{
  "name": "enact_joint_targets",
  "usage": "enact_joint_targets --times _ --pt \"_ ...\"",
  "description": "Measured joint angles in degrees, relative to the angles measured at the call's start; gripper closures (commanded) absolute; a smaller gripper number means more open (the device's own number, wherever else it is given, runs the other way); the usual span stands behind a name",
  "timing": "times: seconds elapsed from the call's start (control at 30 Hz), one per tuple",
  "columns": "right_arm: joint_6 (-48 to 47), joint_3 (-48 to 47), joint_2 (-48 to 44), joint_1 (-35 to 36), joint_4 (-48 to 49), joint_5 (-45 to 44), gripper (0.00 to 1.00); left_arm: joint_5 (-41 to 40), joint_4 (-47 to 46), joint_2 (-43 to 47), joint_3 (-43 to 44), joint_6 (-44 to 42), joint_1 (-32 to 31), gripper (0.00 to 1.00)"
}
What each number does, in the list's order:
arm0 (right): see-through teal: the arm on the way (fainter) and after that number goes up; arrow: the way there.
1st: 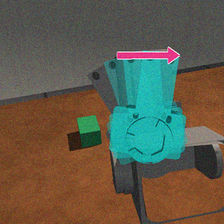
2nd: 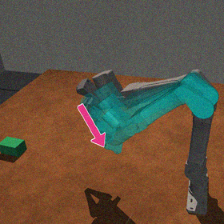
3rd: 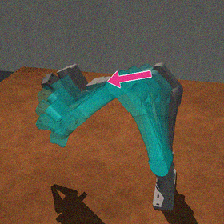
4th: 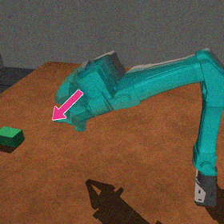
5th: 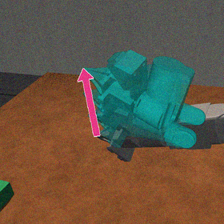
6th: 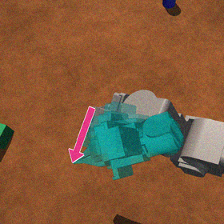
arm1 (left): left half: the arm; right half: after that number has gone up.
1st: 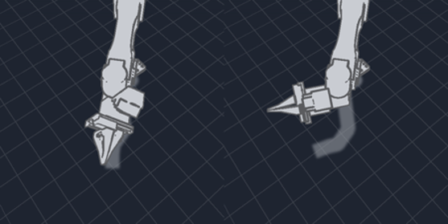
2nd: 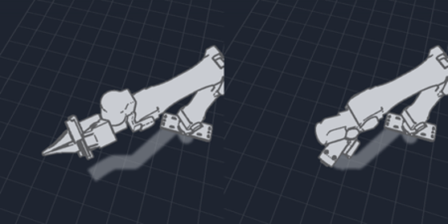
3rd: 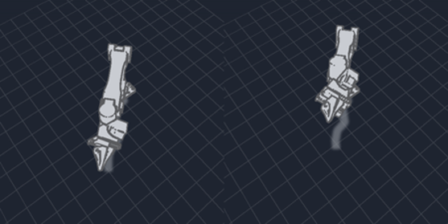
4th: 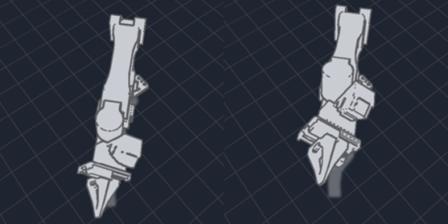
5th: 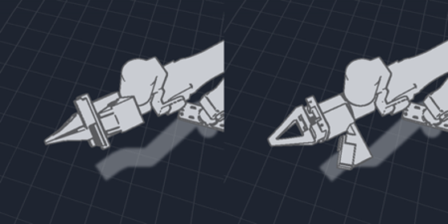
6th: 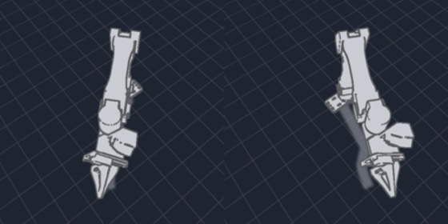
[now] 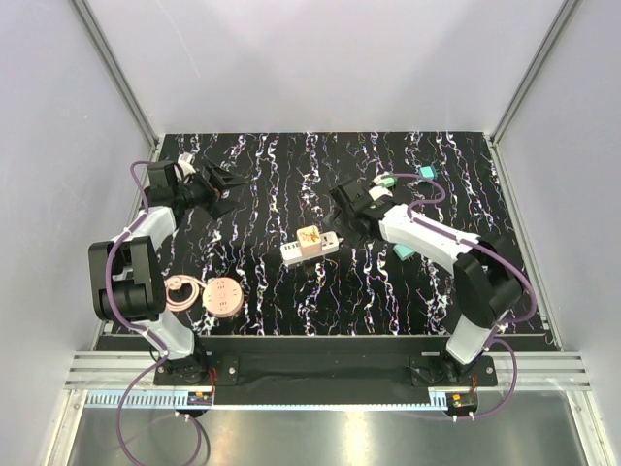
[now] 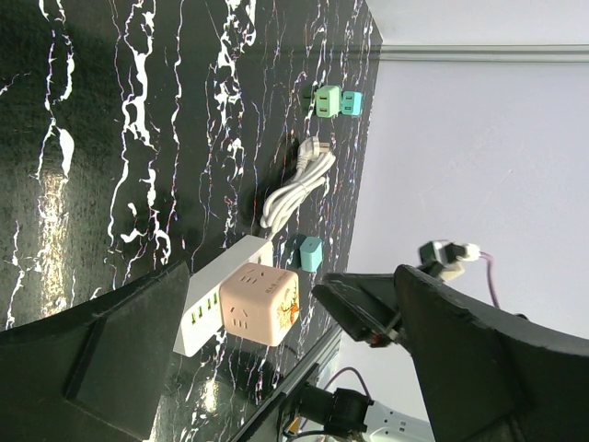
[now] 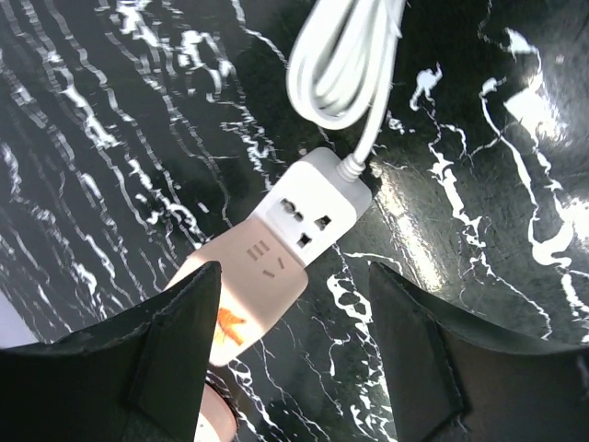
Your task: Insert the plug
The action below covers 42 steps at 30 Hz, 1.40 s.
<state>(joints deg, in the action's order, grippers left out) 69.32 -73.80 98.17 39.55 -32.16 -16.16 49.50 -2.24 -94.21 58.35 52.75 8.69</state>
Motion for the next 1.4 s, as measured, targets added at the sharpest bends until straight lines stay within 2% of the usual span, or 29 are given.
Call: enact_joint_targets --times 0.23,0.47,0.57,0.73,0.8,0.97,1.13,1.3,1.4 --pt "8.39 2.78 3.98 -0.20 2.93 1.38 0.31 0.02 0.00 0.02 0.00 0.00 0.00 0.01" --pt "11.78 2.78 9.44 -0.24 6.19 3.61 0.36 0.00 0.00 0.02 0.00 0.02 0.00 0.01" --pt "13.14 2.78 10.56 -0.24 7.82 3.39 0.41 0.02 0.00 0.02 0.00 0.02 0.00 0.01" --pt "13.07 2.67 12.50 -0.79 13.90 3.65 0.59 0.02 0.00 0.09 0.00 0.02 0.00 0.01" --pt "13.03 1.53 14.25 -1.38 17.53 3.67 0.60 0.02 -0.02 0.13 0.00 0.02 0.00 0.01" --pt "12.31 -5.88 21.62 -3.50 23.69 3.74 0.60 0.00 0.02 0.13 0.00 0.02 0.09 0.01" --pt "10.49 -20.83 32.70 -6.78 25.51 5.14 0.62 -0.26 1.20 0.13 0.17 -1.29 0.59 0.01" --pt "6.10 -38.56 44.06 -10.16 26.49 11.17 0.60 -5.64 11.54 1.20 3.67 -8.39 0.50 0.01" --pt "1.22 -41.92 44.89 -11.41 26.49 15.50 0.53 -13.66 19.37 3.82 7.65 -13.90 -0.50 0.01"
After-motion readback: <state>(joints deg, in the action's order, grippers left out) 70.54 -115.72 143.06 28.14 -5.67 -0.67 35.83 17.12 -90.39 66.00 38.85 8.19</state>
